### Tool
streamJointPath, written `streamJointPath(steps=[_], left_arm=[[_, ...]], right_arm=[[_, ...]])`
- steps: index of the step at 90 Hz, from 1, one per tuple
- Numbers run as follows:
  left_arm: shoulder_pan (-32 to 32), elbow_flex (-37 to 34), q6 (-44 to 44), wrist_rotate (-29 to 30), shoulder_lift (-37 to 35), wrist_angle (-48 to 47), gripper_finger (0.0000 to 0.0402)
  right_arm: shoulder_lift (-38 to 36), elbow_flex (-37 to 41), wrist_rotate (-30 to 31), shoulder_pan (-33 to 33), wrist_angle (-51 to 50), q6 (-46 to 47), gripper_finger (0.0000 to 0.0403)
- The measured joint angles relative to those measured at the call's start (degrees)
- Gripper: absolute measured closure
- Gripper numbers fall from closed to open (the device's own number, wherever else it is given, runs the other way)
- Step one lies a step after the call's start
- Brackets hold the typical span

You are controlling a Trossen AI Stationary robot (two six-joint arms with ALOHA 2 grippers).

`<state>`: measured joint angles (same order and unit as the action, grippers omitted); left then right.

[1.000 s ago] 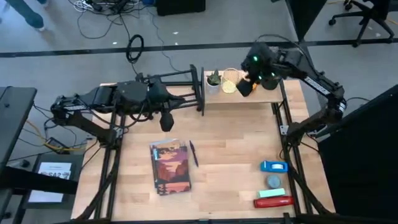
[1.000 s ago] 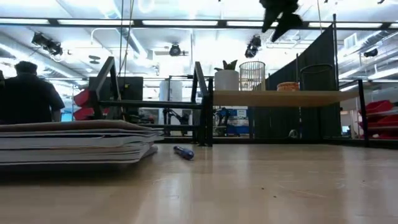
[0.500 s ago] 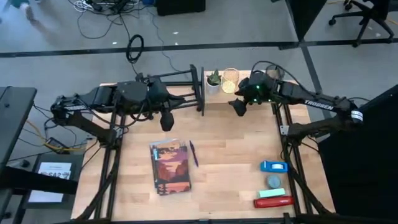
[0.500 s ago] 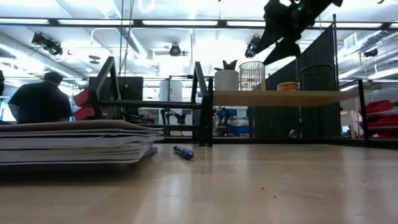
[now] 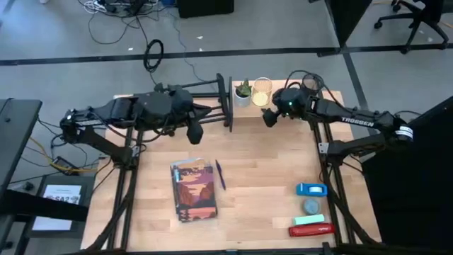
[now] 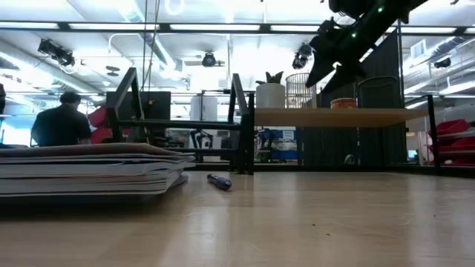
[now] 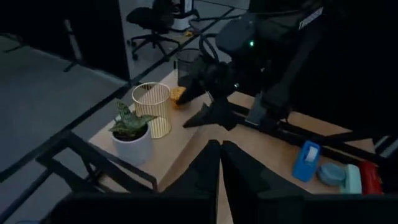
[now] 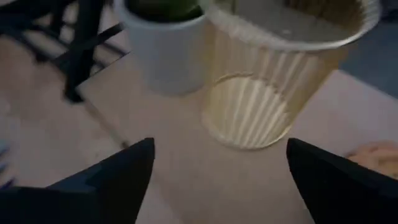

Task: Stock shelves
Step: Remove the yellow pen organizer from the shelf

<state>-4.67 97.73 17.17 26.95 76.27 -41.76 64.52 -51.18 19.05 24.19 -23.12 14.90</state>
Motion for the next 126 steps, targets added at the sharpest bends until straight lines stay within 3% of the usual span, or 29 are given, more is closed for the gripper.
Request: streamJointPath(steps=[16,35,62,91,111,126], left_arm=[[0.4,0.0,1.5,-0.1,1.3,0.5,0.0402],[0.9,0.0,2.8,-0.6,2.2,1.6,0.0402],[1.3,0.0,4.3,-1.4,2.4,1.7,0.0402],[1.3,0.0,5.6,-2.1,2.4,1.7,0.0402],[1.3,0.0,5.9,-2.1,2.4,1.7,0.0402],[1.3,0.0,6.1,-2.1,2.4,1.7,0.0402]], right_arm=[[0.4,0.0,-1.3,4.9,1.4,-0.1,0.0007],[5.2,0.0,-10.3,8.5,5.8,-8.6,0.0026],[10.0,0.0,-10.8,10.5,10.9,-11.0,0.0025],[11.4,0.0,-28.0,16.3,16.9,-14.9,0.0025],[11.4,0.0,-35.7,18.3,17.0,-20.9,0.0027],[11.4,0.0,-36.9,18.2,17.1,-21.6,0.0041]])
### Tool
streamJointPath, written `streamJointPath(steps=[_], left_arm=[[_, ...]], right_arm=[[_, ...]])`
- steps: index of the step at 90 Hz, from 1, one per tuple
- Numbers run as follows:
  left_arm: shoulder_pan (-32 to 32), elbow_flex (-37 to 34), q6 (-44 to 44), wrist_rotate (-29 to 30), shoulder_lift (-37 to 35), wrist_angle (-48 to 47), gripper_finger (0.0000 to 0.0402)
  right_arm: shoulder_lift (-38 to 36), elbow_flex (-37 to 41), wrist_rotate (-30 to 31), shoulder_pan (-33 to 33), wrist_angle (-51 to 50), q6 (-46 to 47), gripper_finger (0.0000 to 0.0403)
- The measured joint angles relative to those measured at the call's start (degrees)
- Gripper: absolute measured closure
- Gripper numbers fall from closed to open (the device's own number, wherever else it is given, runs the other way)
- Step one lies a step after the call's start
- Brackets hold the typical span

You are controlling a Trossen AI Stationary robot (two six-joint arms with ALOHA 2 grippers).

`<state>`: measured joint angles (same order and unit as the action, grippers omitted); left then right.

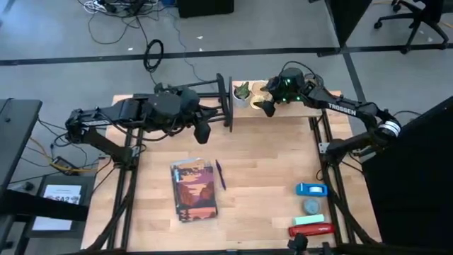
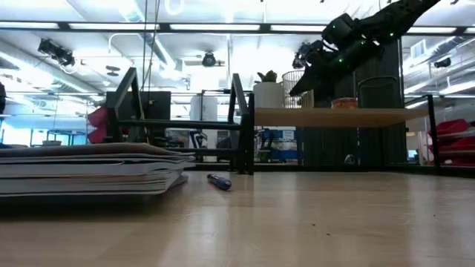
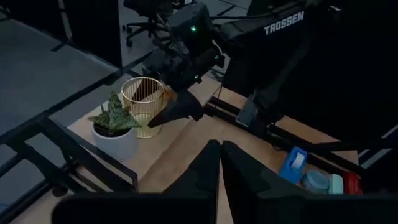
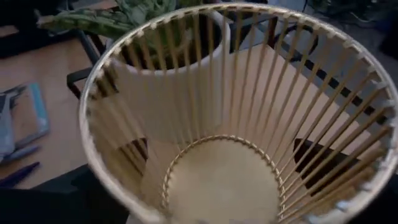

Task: Stock shelves
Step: Remove the yellow pen organizer from the shelf

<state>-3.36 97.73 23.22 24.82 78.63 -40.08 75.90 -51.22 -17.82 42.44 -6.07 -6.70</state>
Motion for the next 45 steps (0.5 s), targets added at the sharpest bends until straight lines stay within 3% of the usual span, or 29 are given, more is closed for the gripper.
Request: streamJointPath(steps=[16,45], left_arm=[[0.0,0.0,0.0,0.0,0.0,0.0,0.0402],[0.0,0.0,0.0,0.0,0.0,0.0,0.0402]], right_arm=[[-0.5,0.0,-0.1,-0.7,-0.2,0.9,0.0107],[-9.7,-2.5,4.8,-5.6,-8.8,0.6,0.0107]])
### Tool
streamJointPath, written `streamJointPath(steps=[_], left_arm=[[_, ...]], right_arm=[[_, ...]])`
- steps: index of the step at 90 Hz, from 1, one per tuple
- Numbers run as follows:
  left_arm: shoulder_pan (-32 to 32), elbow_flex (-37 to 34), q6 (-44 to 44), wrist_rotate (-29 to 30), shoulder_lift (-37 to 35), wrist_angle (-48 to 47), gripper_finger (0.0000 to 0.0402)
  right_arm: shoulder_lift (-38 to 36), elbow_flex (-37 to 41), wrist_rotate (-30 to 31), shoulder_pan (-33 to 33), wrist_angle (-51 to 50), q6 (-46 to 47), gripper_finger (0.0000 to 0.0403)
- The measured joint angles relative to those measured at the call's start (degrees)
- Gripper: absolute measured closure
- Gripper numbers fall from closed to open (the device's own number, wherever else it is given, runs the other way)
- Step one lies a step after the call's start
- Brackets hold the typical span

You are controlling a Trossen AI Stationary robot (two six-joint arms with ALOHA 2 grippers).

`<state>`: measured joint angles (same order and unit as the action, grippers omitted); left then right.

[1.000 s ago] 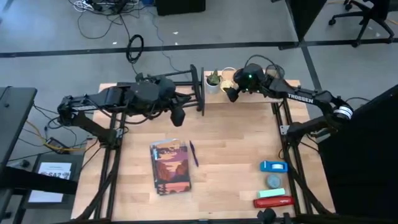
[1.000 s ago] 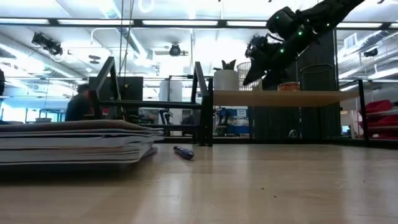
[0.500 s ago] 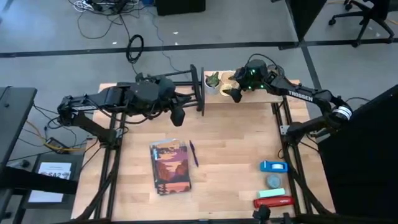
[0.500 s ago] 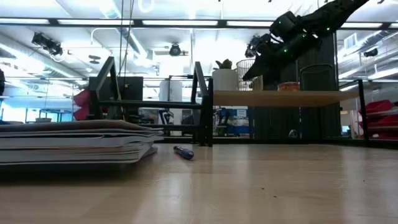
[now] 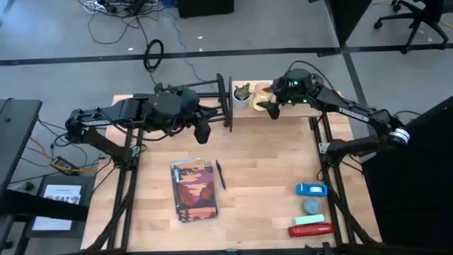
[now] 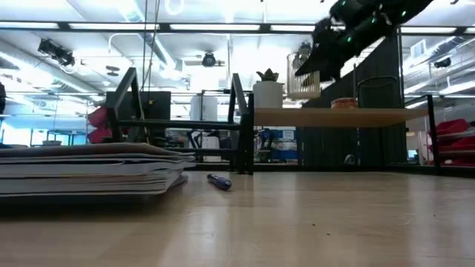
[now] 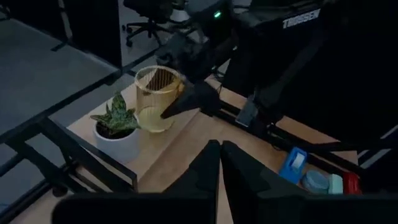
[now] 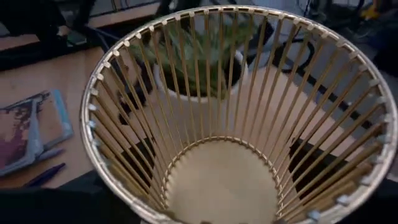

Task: Stock shelves
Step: Remove the yellow pen organizer from the shelf

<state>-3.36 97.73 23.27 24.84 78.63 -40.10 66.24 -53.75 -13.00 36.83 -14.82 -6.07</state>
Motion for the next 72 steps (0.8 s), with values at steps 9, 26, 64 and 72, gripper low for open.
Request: streamJointPath(steps=[9,26,64,72], left_arm=[[0.0,0.0,-0.3,0.0,0.0,0.0,0.0402],[0.0,0.0,-0.6,0.0,0.0,-0.1,0.0402],[0.0,0.0,1.9,-9.3,-3.1,-11.0,0.0402],[0.0,0.0,3.2,-11.1,-3.8,-15.4,0.0402]], right_arm=[[-3.3,-0.6,-0.2,-3.4,-4.3,1.5,0.0107],[-7.1,-0.6,-0.7,-14.4,-14.1,6.8,0.0107],[7.7,9.4,15.1,-37.4,6.8,17.2,0.0107],[15.3,10.4,17.6,-38.0,16.9,18.3,0.0107]])
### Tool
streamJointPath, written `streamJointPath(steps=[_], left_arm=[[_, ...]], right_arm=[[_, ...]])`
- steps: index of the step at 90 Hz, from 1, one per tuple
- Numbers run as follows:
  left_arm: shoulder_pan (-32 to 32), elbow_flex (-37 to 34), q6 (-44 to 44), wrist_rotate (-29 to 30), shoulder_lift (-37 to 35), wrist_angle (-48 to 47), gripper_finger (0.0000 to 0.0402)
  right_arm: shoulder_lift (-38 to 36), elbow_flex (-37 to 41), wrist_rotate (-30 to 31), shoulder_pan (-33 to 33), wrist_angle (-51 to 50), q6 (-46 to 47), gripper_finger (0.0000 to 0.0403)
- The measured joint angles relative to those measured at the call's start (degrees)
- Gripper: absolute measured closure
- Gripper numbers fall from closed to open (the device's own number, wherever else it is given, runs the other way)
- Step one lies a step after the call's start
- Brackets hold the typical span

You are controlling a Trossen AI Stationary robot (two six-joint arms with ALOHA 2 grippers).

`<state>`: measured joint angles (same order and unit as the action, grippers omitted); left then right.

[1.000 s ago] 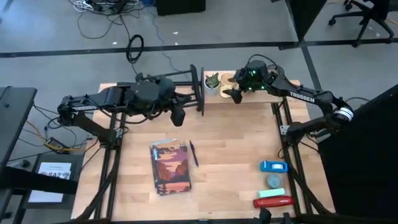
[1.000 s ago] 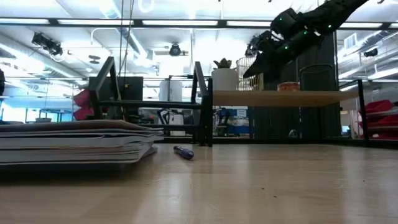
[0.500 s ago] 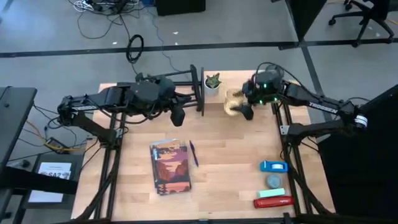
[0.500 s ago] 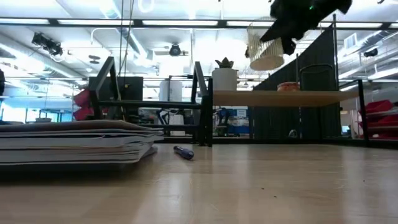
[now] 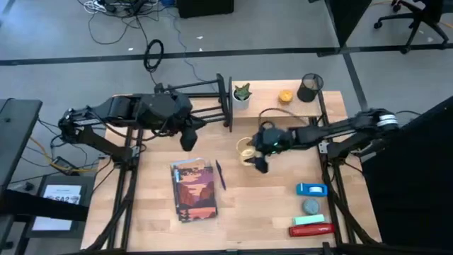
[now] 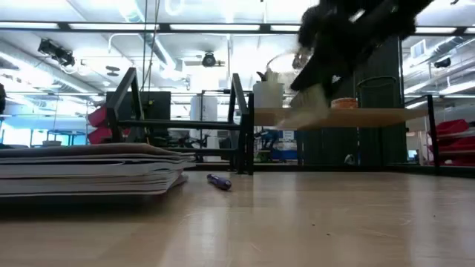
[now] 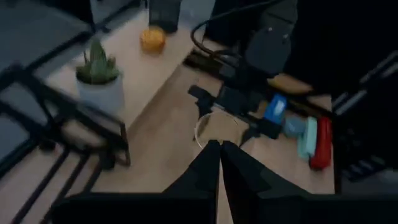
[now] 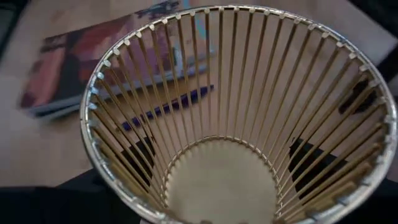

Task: Stock shelves
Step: Remove the yellow pen organizer from the shelf, then remove the white potted plant from the shelf

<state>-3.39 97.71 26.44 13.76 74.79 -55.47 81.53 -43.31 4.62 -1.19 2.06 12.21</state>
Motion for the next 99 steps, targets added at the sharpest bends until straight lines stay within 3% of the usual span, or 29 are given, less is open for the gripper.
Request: streamJointPath(steps=[21,41,62,76,99], left_arm=[[-0.2,0.0,2.6,-3.9,-1.3,-5.1,0.0402],[-0.3,0.0,2.5,-4.0,-1.4,-4.8,0.0402],[-0.4,0.0,1.7,-4.0,-1.4,-4.9,0.0402],[-0.4,0.0,0.9,-3.9,-1.4,-4.9,0.0402],[-0.4,0.0,0.8,-2.8,-1.3,-4.9,0.0402]], right_arm=[[18.5,-4.7,2.5,-0.3,14.6,2.0,0.0107],[24.4,-8.8,2.8,0.1,16.4,4.7,0.0066],[21.3,-9.0,2.3,0.1,14.4,4.7,0.0014],[18.5,-8.9,2.2,0.2,10.0,4.5,0.0008],[5.5,-8.9,1.7,0.2,-9.5,7.5,0.0014]])
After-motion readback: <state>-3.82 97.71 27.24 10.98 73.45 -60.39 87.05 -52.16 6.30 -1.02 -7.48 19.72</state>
